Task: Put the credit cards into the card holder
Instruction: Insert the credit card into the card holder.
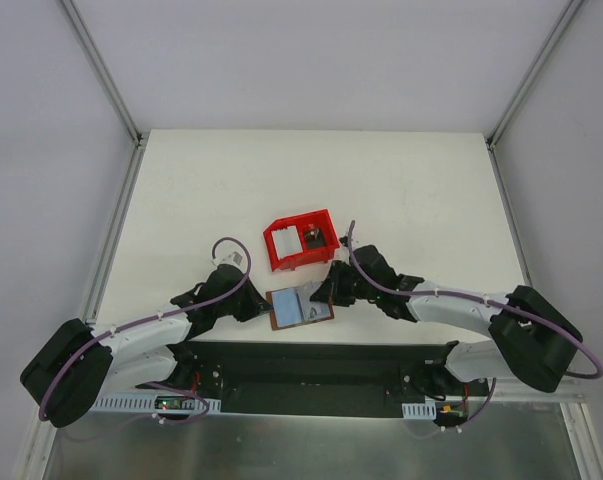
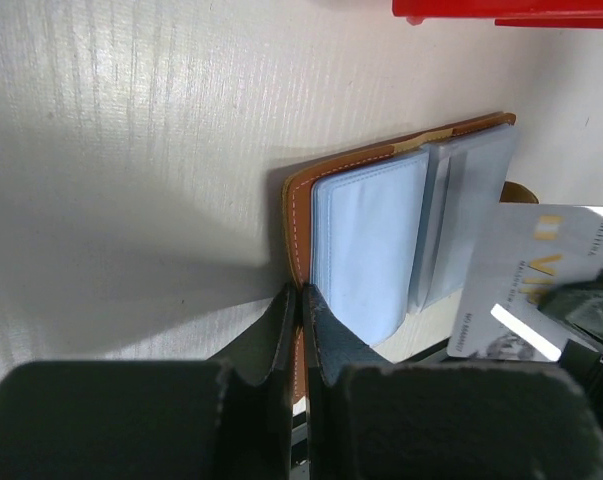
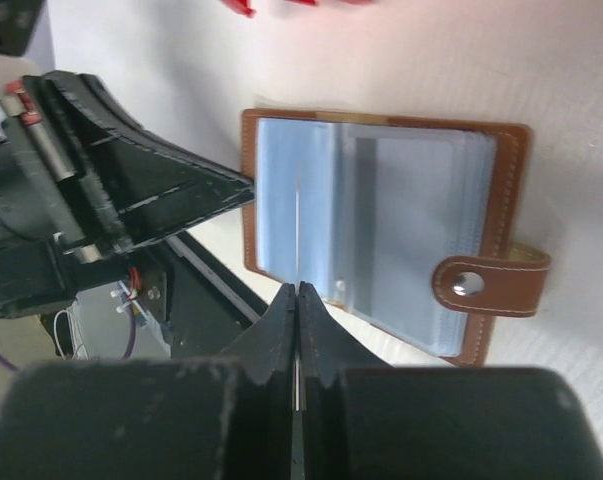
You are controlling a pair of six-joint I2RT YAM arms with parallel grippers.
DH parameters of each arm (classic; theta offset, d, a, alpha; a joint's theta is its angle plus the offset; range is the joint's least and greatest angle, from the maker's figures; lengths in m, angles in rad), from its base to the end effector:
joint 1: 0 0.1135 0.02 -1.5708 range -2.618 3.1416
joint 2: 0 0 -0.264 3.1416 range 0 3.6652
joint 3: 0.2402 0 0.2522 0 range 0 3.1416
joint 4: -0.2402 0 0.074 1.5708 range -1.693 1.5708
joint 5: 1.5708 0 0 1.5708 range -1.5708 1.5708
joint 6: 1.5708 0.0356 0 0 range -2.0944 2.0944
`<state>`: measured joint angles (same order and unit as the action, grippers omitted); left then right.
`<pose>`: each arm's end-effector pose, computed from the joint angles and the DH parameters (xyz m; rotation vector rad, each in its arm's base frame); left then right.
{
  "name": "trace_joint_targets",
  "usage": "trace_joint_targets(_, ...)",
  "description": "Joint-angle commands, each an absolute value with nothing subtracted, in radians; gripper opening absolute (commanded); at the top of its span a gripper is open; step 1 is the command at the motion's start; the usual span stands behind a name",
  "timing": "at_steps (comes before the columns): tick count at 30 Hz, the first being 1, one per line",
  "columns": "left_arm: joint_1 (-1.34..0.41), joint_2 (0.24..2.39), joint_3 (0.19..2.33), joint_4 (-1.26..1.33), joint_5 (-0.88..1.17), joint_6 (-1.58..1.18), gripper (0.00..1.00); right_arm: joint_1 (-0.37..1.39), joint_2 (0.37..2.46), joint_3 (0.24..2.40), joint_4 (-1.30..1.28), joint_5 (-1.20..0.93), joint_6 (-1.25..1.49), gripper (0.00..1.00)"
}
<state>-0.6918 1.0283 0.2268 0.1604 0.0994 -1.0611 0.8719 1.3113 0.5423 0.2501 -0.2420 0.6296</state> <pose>0.1401 -0.1207 0.1399 -0.3862 2.3977 -1.0129 0.1635 0.2078 0.1876 -0.4366 2.2504 1.1088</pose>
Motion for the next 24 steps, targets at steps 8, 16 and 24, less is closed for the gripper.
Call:
trace_joint_targets(8, -0.683, 1.031, 0.212, 0.160, 0.103, -1.074, 0.00, 0.877, 1.442, 0.483, 0.498, -0.239, 0.735, 0.00)
trace_joint_targets(16, -0.683, 1.032, 0.210, 0.158, 0.100, -1.083, 0.00, 0.879, 1.500, 0.454, 0.554, -0.248, 0.735, 0.00)
trace_joint_targets(24, -0.683, 1.037, 0.215, 0.160, 0.101, -1.081, 0.00, 0.879, 1.537, 0.425, 0.636, -0.271, 0.664, 0.00)
